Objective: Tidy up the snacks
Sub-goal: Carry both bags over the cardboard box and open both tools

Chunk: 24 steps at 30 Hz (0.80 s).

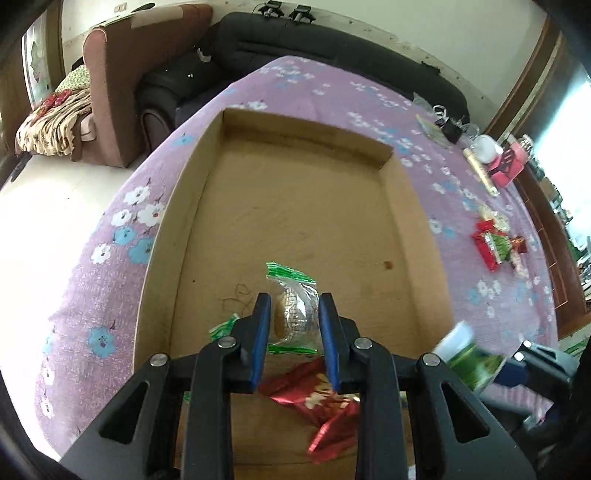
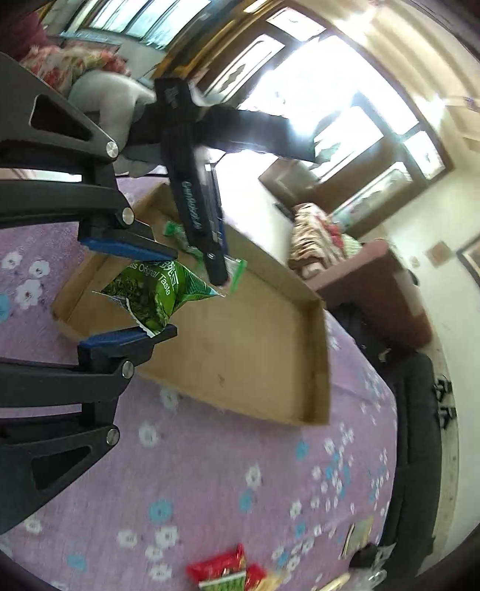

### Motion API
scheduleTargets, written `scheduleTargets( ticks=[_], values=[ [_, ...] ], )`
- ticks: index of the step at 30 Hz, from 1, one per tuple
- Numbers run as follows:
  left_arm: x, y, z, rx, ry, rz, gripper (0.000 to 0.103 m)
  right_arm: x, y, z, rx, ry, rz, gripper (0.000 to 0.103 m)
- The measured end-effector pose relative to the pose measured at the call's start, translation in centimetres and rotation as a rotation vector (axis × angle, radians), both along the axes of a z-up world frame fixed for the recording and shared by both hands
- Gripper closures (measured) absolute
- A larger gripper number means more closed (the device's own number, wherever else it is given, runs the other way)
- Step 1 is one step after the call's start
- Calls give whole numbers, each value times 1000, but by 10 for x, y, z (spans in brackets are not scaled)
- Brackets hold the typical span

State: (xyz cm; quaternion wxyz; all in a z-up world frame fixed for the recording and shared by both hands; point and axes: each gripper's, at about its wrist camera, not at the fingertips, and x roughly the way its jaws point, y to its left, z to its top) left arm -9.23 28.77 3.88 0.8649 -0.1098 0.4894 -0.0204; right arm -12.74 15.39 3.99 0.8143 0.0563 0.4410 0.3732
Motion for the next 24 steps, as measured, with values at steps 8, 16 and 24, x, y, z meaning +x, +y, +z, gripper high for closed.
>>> scheduleTargets(
  ticks=[8, 16, 24],
  values=[
    [4, 9, -3, -41, -1, 9, 73, 10, 17, -24, -58, 39, -16, 70],
    [-7, 12, 24, -79, -69, 39, 57, -1, 19, -15, -79, -39, -18, 65],
    [-29, -13, 87, -110, -244, -5, 38, -14, -47, 25, -5, -132, -125, 62]
  ],
)
